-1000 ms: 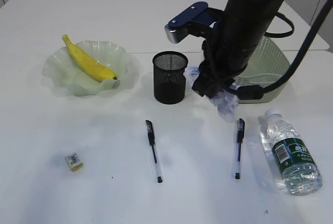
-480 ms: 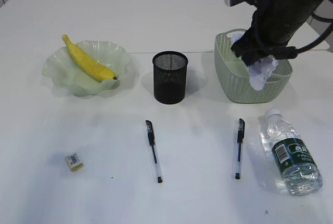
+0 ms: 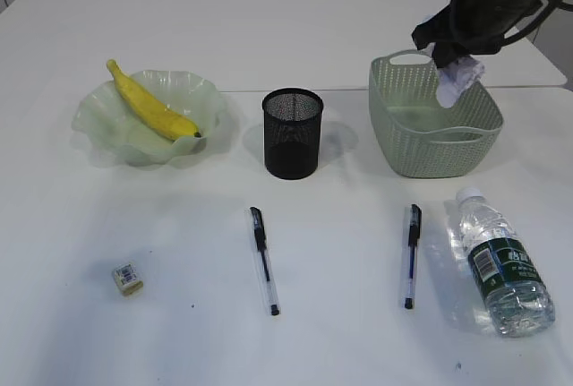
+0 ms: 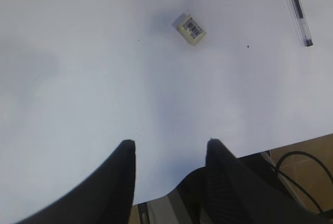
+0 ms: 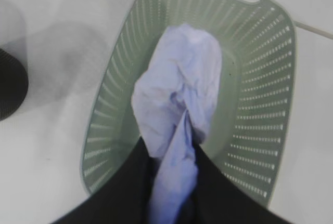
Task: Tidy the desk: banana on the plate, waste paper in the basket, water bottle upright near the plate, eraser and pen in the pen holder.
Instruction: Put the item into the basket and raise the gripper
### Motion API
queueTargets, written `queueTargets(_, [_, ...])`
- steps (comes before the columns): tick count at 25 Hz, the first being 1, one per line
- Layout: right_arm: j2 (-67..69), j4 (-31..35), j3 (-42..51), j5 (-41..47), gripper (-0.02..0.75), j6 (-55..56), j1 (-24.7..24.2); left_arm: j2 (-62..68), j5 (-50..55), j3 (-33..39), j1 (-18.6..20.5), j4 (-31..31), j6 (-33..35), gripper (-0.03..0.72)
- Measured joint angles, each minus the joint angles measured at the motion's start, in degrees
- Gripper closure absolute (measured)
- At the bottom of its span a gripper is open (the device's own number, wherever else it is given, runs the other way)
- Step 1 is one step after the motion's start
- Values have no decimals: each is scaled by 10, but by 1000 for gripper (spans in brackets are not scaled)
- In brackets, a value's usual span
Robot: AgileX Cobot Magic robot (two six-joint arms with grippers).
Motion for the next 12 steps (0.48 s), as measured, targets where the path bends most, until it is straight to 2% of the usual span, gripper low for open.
queueTargets(12, [146, -15, -133, -2, 622, 38, 0, 0, -6, 0, 0, 0, 0, 381])
